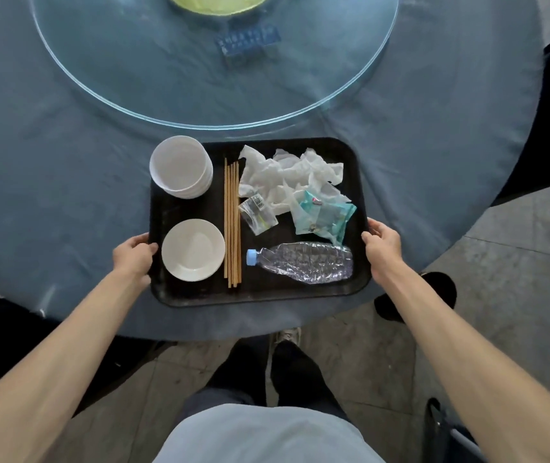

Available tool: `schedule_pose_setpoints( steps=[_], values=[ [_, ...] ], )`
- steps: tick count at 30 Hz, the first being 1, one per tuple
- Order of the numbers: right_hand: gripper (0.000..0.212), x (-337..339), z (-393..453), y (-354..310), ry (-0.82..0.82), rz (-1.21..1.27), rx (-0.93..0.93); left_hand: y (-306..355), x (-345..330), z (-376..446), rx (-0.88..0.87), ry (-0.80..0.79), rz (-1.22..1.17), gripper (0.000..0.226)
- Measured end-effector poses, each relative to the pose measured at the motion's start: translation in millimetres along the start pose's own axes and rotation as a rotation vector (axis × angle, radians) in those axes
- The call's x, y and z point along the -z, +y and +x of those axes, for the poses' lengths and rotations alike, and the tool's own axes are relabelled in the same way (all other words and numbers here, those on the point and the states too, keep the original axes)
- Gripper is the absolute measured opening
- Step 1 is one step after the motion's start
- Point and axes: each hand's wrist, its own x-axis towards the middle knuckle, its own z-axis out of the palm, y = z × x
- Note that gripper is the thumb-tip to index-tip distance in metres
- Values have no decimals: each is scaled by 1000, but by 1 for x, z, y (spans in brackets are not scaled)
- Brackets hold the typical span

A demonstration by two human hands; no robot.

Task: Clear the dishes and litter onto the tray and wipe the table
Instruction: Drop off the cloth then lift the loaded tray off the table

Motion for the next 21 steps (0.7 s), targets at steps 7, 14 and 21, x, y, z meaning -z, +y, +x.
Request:
schedule_pose_setpoints(
  steps=[7,14,21],
  values=[
    [37,28,-19,-8,81,37,38,24,-7,-17,-56,-87,21,27],
    [39,98,-54,1,257,163,29,70,-59,-71,-203,-293,113,29],
    [36,187,-113,18,502,319,7,107,-137,-136,-376,-489,308,30]
  ],
)
